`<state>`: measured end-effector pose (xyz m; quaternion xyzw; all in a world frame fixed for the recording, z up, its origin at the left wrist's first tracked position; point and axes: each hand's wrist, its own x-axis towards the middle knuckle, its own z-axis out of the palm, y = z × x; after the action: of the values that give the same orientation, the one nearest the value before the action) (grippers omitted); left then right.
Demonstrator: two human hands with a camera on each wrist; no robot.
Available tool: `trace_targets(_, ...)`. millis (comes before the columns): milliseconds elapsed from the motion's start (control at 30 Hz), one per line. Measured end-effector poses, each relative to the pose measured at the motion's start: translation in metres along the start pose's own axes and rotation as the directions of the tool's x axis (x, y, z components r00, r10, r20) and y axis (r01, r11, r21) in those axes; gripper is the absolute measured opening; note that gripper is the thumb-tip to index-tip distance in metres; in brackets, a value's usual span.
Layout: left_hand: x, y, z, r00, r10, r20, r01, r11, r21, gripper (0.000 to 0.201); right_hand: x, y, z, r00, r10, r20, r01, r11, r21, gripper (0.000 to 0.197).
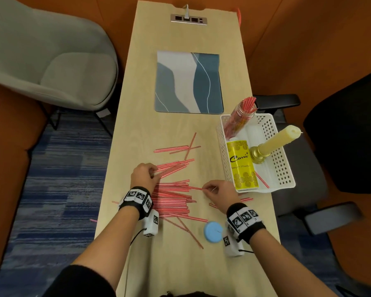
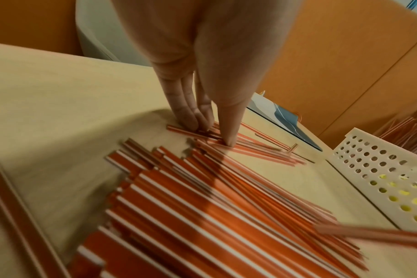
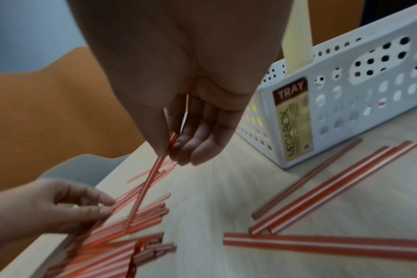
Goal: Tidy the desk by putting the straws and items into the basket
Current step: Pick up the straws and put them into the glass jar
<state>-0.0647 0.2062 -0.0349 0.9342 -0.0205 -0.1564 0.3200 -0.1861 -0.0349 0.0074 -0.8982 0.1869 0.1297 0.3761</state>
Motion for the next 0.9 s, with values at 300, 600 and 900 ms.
trace_targets(300,0.005,0.006,-0.009,0.999,0.021,0.036,-0.023,0.997,0.076,0.006,-0.009,-0.006,-0.032,0.995,-0.061,-0.084,0.07,0.992,0.109,0.009)
trace_targets(600,0.018,0.049,-0.032,0.989,0.146,-0.018,-0.147,0.985,-0.09,0.014,-0.004,-0.041,-0.091,0.987,-0.097,-0.124,0.134,0.932,0.337,0.007)
trace_targets(900,0.024,0.144,-0.071,0.903,0.412,-0.125,-0.43,0.857,-0.284,0.019,0.048,-0.084,-0.228,0.588,-0.264,-0.764,0.392,0.92,-0.016,0.014)
